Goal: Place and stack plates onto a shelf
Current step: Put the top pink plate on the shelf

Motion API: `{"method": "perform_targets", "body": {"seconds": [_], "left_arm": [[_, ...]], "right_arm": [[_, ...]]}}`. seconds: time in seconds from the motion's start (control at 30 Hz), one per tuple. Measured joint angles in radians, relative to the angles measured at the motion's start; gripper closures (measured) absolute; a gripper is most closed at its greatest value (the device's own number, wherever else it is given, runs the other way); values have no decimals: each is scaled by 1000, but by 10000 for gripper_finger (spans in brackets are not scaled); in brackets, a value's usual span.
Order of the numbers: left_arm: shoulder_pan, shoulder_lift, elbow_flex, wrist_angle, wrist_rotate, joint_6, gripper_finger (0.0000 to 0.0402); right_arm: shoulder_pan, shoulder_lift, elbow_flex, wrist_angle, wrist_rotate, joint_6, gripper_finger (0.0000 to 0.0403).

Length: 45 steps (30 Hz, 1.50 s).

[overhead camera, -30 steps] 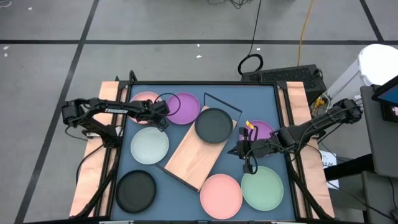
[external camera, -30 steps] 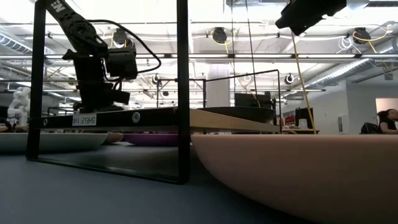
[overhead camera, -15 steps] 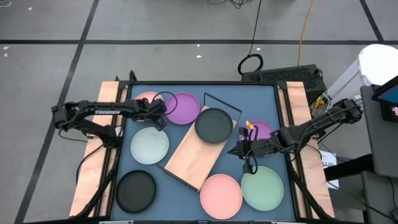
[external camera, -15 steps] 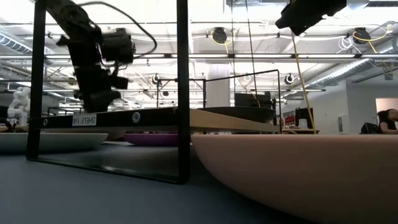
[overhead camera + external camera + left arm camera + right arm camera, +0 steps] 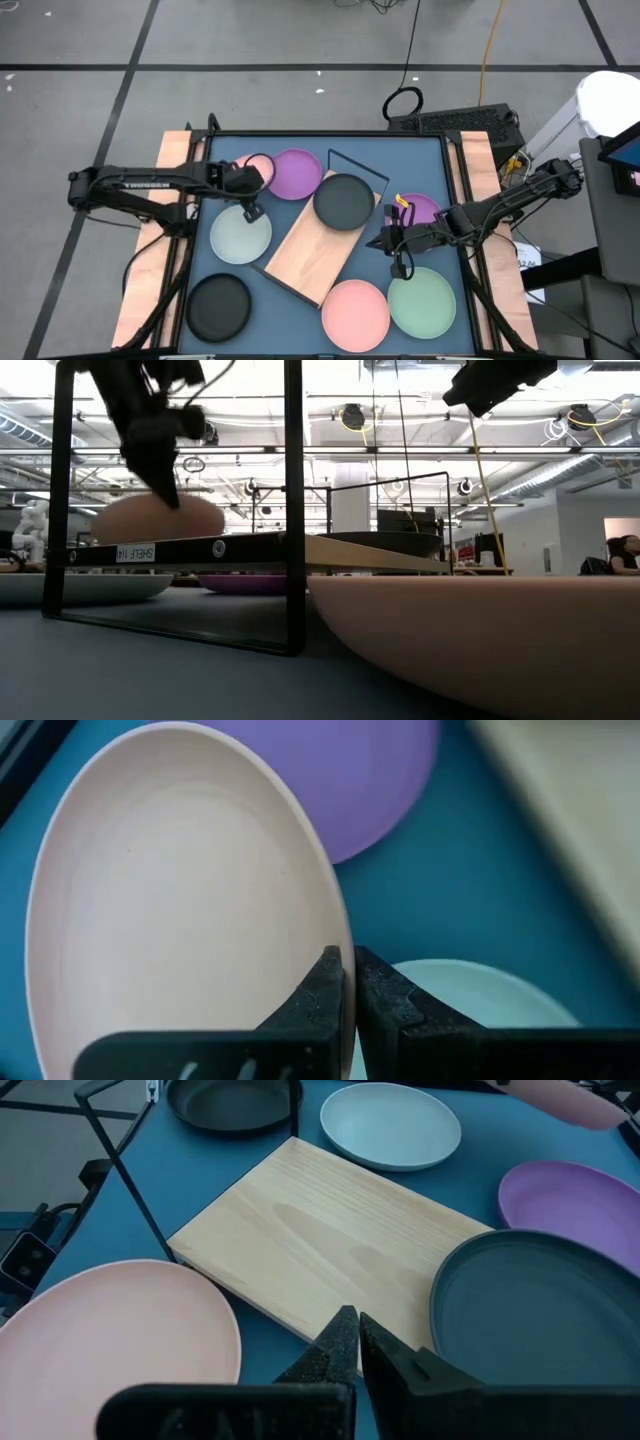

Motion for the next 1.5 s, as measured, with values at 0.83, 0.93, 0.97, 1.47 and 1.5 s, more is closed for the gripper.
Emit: {"method": "perform_targets", "body": {"seconds": [0.83, 0.93, 0.97, 1.47, 1.5], "left_arm": [[-476, 2, 168, 71, -3, 627, 385], [-501, 2, 168, 70, -2, 745, 383], [-508, 2, 168, 71, -2, 781, 383], [-526, 2, 168, 49, 120, 1327, 379], [-516, 2, 168, 43, 136, 1360, 379]], "right_arm": [[0, 0, 0, 3, 0, 0, 403], [0, 0, 0, 2, 0, 0, 403], [0, 0, 0, 2, 0, 0, 403], [0, 0, 0, 2, 6, 0, 403], [0, 0, 0, 2, 9, 0, 403]]}}
